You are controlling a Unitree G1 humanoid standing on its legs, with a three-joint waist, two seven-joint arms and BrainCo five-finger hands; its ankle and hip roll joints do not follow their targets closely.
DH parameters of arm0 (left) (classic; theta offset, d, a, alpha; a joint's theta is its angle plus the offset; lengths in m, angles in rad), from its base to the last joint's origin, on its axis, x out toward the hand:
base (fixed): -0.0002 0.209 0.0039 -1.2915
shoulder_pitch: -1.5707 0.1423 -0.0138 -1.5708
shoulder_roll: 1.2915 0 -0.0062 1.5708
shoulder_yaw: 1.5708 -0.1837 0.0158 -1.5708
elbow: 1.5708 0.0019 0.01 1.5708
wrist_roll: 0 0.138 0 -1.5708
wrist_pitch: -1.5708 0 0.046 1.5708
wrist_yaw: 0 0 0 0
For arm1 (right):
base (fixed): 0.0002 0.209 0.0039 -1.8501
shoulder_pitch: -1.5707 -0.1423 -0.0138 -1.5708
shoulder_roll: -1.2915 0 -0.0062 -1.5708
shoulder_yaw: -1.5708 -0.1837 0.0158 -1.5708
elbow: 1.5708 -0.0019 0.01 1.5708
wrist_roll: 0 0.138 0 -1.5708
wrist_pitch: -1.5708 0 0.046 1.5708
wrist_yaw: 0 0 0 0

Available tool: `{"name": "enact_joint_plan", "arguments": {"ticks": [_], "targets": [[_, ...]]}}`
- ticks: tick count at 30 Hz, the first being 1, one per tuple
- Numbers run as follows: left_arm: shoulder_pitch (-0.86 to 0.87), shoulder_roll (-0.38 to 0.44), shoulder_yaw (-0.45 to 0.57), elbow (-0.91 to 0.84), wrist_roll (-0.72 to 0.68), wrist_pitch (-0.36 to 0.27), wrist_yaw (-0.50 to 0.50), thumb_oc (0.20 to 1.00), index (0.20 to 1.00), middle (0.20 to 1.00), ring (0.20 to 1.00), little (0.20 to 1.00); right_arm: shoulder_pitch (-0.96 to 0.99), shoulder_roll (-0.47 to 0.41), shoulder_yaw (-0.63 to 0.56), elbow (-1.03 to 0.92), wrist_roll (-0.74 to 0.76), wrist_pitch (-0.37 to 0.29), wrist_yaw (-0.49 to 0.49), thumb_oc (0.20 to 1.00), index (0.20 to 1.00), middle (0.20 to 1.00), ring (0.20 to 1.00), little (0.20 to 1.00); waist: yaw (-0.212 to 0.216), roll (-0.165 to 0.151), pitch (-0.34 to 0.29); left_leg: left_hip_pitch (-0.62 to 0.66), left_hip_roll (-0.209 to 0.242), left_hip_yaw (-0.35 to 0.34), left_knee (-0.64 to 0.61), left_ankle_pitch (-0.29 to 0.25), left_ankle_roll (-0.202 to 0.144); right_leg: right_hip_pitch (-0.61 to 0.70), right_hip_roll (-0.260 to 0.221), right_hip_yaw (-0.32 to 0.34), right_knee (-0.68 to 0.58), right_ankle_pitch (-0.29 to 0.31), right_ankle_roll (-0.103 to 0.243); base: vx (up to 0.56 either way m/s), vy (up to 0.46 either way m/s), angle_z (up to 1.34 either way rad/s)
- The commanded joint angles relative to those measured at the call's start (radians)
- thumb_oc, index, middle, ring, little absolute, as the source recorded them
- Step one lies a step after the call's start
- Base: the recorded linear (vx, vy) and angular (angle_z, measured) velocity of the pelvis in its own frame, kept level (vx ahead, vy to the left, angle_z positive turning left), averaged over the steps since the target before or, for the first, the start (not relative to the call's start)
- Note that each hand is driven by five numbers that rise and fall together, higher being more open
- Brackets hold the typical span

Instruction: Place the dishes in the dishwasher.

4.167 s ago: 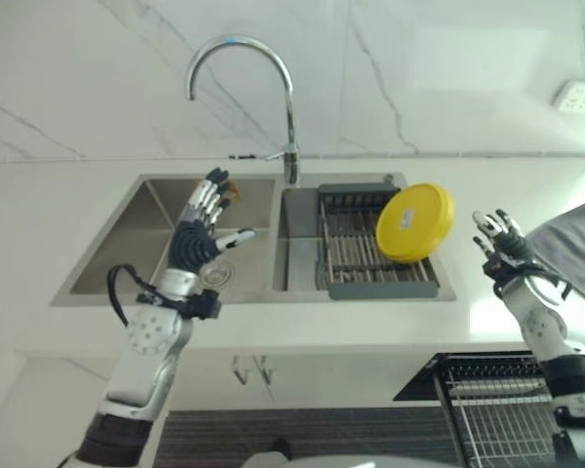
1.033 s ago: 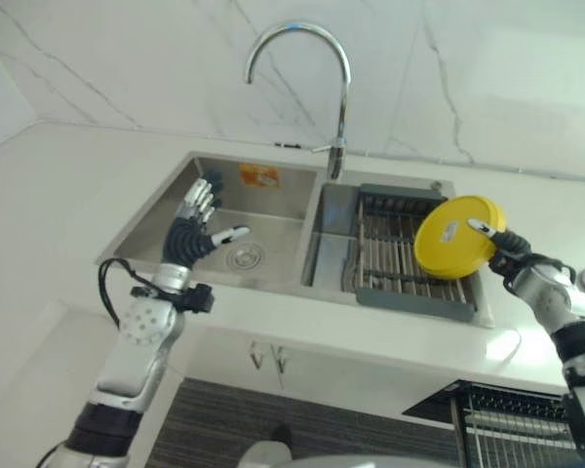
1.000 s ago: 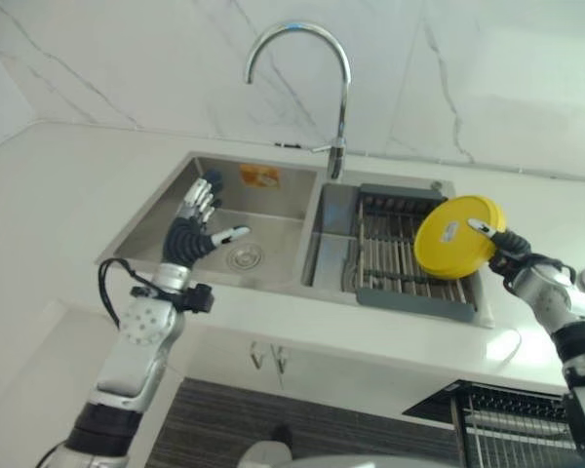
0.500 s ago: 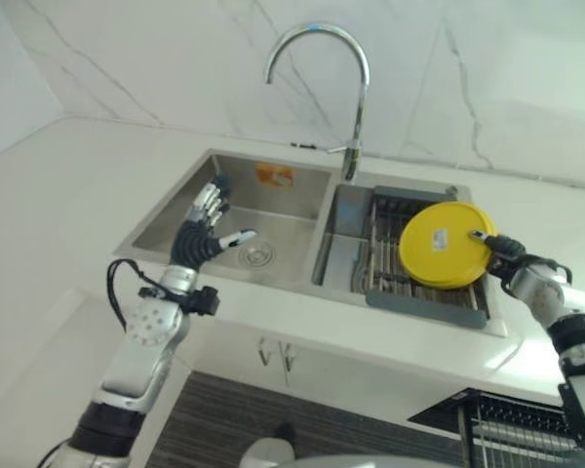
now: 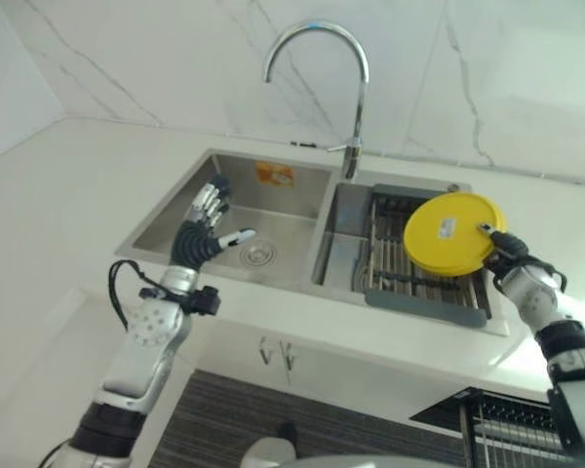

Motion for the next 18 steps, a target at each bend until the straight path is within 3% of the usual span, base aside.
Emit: {"name": "enact_joint_plan", "arguments": {"ticks": [1, 8, 10, 15, 18], "targets": [[-0.022, -0.003, -0.009, -0.017, -0.010, -0.074, 0.002, 1.000, 1.000, 1.000, 1.000, 1.000, -0.049, -0.008, -0.060, -0.161, 0.078, -0.166, 0.001, 0.200, 0.200, 0.200, 0.200, 0.200, -0.002, -0.001, -0.042, 0.080, 0.061, 0.037, 0.007, -0.112, -0.058, -0.016, -0.011, 0.013, 0.000, -0.006, 0.023, -0.02, -0.059, 0.01], [0.019, -0.028, 0.032, -0.032, 0.018, -0.076, 0.000, 1.000, 1.000, 1.000, 1.000, 1.000, 0.111, 0.089, -0.136, -0.482, 0.098, -0.237, -0.027, 0.200, 0.200, 0.200, 0.200, 0.200, -0.043, 0.007, -0.047, 0.082, 0.072, 0.058, 0.007, -0.112, -0.058, -0.029, -0.004, 0.038, 0.000, -0.006, 0.021, -0.01, -0.085, -0.02], [0.065, -0.044, 0.066, -0.044, 0.025, -0.087, -0.007, 1.000, 1.000, 1.000, 1.000, 1.000, 0.221, 0.160, -0.166, -0.640, 0.127, -0.262, 0.004, 0.200, 0.200, 0.200, 0.200, 0.200, -0.065, 0.015, -0.050, 0.083, 0.080, 0.074, 0.007, -0.111, -0.060, -0.042, 0.002, 0.059, 0.000, -0.006, 0.020, 0.01, -0.147, -0.08], [0.134, -0.076, 0.126, -0.089, 0.033, -0.113, -0.015, 1.000, 1.000, 1.000, 1.000, 1.000, 0.361, 0.247, -0.187, -0.836, 0.093, -0.245, 0.016, 0.200, 0.200, 0.200, 0.200, 0.200, -0.105, 0.025, -0.049, 0.068, 0.100, 0.105, 0.007, -0.091, -0.070, -0.070, 0.015, 0.095, 0.000, -0.001, 0.016, -0.05, -0.063, -0.13], [0.154, -0.098, 0.146, -0.092, 0.029, -0.161, -0.005, 1.000, 1.000, 1.000, 1.000, 1.000, 0.415, 0.270, -0.185, -0.872, 0.119, -0.232, 0.041, 0.200, 0.200, 0.200, 0.200, 0.200, -0.120, 0.020, -0.030, 0.068, 0.085, 0.091, 0.056, -0.093, -0.078, -0.087, 0.011, 0.134, 0.000, 0.012, 0.013, -0.16, 0.080, -0.05]]}}
